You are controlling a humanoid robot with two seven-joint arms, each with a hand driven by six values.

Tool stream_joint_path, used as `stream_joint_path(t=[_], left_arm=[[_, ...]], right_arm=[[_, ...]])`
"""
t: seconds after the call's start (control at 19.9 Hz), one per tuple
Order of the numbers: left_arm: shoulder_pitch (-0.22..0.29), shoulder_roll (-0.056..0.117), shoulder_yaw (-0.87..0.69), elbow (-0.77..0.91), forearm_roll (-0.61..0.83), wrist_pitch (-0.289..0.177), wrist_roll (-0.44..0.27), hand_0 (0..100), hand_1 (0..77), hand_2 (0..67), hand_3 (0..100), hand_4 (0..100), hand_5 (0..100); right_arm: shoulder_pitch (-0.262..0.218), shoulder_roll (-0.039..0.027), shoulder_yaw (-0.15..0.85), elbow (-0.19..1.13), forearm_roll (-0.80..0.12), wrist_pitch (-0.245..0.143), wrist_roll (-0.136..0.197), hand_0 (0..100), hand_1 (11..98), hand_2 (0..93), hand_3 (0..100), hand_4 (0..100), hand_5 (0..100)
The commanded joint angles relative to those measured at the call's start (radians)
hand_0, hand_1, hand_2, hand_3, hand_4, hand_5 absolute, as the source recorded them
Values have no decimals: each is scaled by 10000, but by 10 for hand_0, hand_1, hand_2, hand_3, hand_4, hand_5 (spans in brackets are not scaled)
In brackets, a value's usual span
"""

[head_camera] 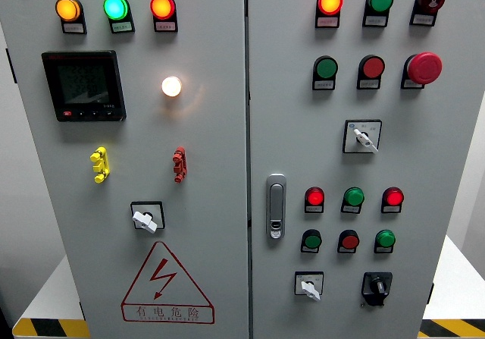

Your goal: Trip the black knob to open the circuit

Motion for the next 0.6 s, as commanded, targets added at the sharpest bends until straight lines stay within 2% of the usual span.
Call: stream_joint_path(t=[0.0,0.25,0.3,0.4,0.5,0.55], left_arm=[[0,-1,1,-10,0,0,0,0,35,127,213,66,16],[0,-1,-14,-10,0,0,0,0,34,127,213,66,16],[0,-1,1,5,0,0,0,0,33,127,213,66,16],[0,-1,1,-10,0,0,0,0,33,127,213,66,16],[0,-1,-14,5,0,0,0,0,32,127,214,66,16],[0,-1,1,5,0,0,0,0,33,127,214,66,16]], right_arm=[[2,10,68,9,-10,9,-1,744,367,69,173,122,203],[2,-6,542,39,-162,9,-31,744,366,68,172,122,201],[17,-6,1106,115,-315,9,-138,744,366,68,172,122,200],[33,10,2638,223,-1658,177,-323,744,364,67,172,122,198],[-13,10,4279,192,-3713,422,-399,744,364,67,173,122,196],[-59,10,5168,238,-4603,666,-612,744,364,67,173,121,196]])
